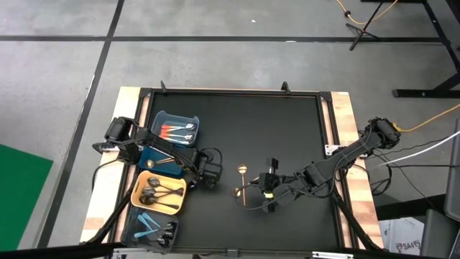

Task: Sort silverware by color (type)
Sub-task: Put the blue spoon into the black bin

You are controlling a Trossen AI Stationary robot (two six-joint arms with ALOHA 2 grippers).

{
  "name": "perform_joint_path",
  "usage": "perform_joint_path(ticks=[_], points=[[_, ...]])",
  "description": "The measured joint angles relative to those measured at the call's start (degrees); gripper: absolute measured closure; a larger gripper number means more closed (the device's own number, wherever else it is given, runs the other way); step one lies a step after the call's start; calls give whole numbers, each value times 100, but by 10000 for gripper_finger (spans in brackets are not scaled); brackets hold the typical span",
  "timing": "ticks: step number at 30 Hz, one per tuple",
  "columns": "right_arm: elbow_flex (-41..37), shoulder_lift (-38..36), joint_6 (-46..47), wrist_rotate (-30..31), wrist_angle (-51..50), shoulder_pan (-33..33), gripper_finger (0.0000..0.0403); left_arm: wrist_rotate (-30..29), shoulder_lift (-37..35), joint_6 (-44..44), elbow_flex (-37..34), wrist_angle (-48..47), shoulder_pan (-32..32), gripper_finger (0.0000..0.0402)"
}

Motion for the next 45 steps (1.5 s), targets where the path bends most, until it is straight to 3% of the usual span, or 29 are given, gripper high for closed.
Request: perform_joint_path(ticks=[10, 19, 24, 29, 39, 45], points=[[0, 0, 0, 0, -9, 2, 403, 64, -419, -339, -26, 24, 4, 399], [-1, 0, -131, -2, -44, 0, 403, 954, -1440, -1158, -20, 25, -132, 401], [-2, 0, -185, -1, -44, 0, 403, 1340, -2216, -2304, -15, 48, -560, 401], [-2, 0, -306, 0, -42, 0, 403, 1037, -2739, -3890, -10, 36, -1354, 401], [-2, 0, -309, 44, -28, 0, 403, 949, -2780, -6511, -9, 2, -2817, 401], [-2, 0, -310, 133, -26, 0, 403, 1853, -2780, -7012, -9, 7, -3253, 401]])
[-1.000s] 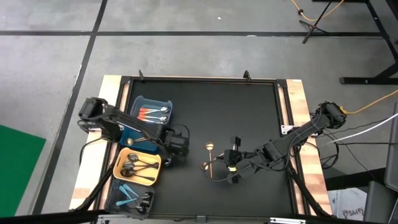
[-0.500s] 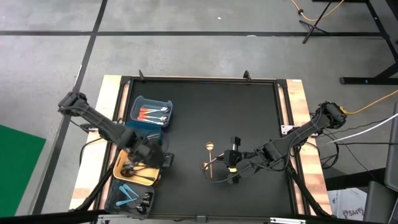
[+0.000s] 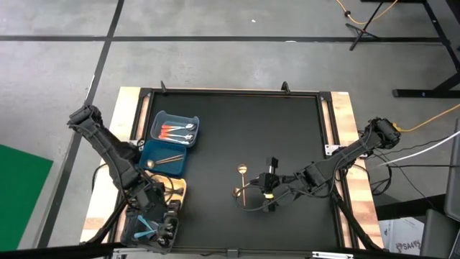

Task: Sort silverware by color (type)
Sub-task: Put the blue spoon into the black bin

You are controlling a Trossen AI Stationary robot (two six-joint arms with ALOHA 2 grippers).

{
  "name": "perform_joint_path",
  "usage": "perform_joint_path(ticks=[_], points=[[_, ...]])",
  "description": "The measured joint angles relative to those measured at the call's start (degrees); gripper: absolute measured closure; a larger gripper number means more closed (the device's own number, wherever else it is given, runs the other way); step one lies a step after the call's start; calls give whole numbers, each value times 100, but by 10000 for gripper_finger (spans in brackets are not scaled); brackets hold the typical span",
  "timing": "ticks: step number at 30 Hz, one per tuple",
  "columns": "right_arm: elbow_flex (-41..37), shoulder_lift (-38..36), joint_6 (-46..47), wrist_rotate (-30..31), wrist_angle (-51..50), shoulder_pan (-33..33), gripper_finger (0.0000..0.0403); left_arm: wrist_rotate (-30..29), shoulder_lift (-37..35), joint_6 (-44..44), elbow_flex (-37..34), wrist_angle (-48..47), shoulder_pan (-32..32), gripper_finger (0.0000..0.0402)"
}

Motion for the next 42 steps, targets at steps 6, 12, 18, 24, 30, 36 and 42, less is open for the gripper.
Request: perform_joint_path(ticks=[6, 12, 18, 24, 30, 36, 42], points=[[0, 0, 0, 5, 0, 0, 403, 423, 0, -34, 0, 21, -133, 401], [0, 0, 2, 8, -2, 0, 403, 1740, 27, -348, 0, -32, -274, 401], [0, 0, 2, 12, -8, 0, 403, 2571, 302, -502, 0, -336, -299, 401], [0, 0, 4, 3, -11, 0, 403, 2620, 794, -480, 0, -331, -240, 396], [0, 0, 4, 2, -9, 0, 403, 2632, 1207, -443, 0, -330, -133, 393], [0, 0, 4, 1, -8, 0, 403, 2543, 1480, -440, 0, -337, -24, 392], [0, 0, 4, 1, -4, 0, 403, 2345, 1678, -288, 0, -341, 130, 391]])
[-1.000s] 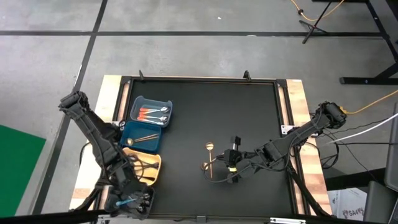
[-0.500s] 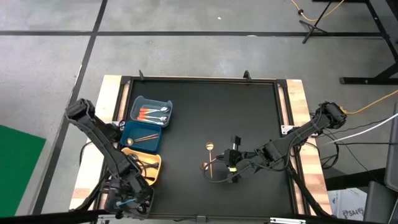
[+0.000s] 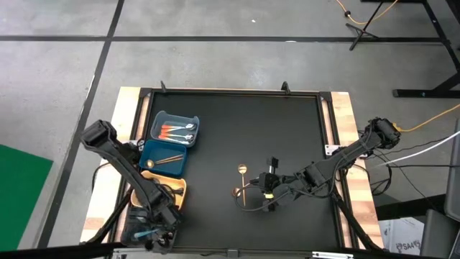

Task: Sort silverware by color (type)
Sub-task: Put the blue spoon into the black bin, then put the gold spoon into the blue bin

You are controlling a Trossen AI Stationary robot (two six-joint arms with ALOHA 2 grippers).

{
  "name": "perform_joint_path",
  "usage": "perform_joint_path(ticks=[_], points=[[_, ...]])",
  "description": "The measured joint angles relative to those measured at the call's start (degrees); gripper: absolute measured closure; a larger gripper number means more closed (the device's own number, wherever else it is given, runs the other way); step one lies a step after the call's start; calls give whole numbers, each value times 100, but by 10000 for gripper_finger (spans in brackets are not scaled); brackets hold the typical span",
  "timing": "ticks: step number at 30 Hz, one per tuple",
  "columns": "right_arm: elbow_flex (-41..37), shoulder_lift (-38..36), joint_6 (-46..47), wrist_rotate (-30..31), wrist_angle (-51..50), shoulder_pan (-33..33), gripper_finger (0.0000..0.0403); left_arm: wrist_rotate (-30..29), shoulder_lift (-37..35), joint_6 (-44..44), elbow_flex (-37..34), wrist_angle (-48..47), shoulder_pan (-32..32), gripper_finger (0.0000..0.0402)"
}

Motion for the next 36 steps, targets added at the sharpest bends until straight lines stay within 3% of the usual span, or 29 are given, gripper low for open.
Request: perform_joint_path(ticks=[10, 31, 36], points=[[0, 0, -8, -2, 0, 0, 403, -465, 59, 9, 0, 2, 249, 385], [0, 0, -14, -2, -2, 0, 403, -496, 60, 21, 0, 17, 250, 332], [0, 0, -15, -2, -4, 0, 403, -494, 60, 465, 0, 180, 236, 331]])
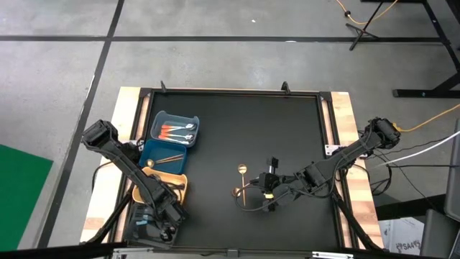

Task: Sort silverware by color (type)
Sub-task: Put the gold spoon into the blue bin

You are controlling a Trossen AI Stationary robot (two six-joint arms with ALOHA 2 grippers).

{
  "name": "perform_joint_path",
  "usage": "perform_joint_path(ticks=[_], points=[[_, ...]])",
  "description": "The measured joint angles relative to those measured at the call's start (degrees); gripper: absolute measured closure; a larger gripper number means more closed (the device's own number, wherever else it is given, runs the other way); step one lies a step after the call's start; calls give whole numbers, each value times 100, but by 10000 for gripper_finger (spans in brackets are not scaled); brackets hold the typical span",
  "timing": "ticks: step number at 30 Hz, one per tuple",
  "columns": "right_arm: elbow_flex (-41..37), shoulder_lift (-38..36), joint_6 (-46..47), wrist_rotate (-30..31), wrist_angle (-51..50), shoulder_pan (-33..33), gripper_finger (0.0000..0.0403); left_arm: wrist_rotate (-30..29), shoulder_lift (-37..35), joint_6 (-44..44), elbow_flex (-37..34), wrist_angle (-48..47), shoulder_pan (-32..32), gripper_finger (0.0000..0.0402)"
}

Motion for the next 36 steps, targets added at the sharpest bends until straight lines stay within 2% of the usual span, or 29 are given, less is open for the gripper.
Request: perform_joint_path(ticks=[11, 15, 18, 21, 26, 31, 36], points=[[0, 0, 1, -2, 0, 0, 403, -3, -4, 334, 0, 1400, -120, 331], [0, 0, 2, -2, 0, 0, 403, -17, -68, 256, 2, 1552, -316, 331], [0, 0, 2, -2, -3, 0, 401, -261, -147, 241, 2, 1558, -512, 331], [0, 0, 2, -2, -2, 0, 392, -834, -280, 105, 2, 1557, -741, 331], [0, 0, 1, -2, 0, 0, 355, -2316, -503, 153, 2, 1597, -1051, 331], [0, 0, 1, -4, -5, 0, 322, -3705, -543, 710, 2, 1826, -1130, 331], [0, 0, 2, -7, -43, 0, 314, -4861, -543, 1421, 3, 2045, -1083, 331]])
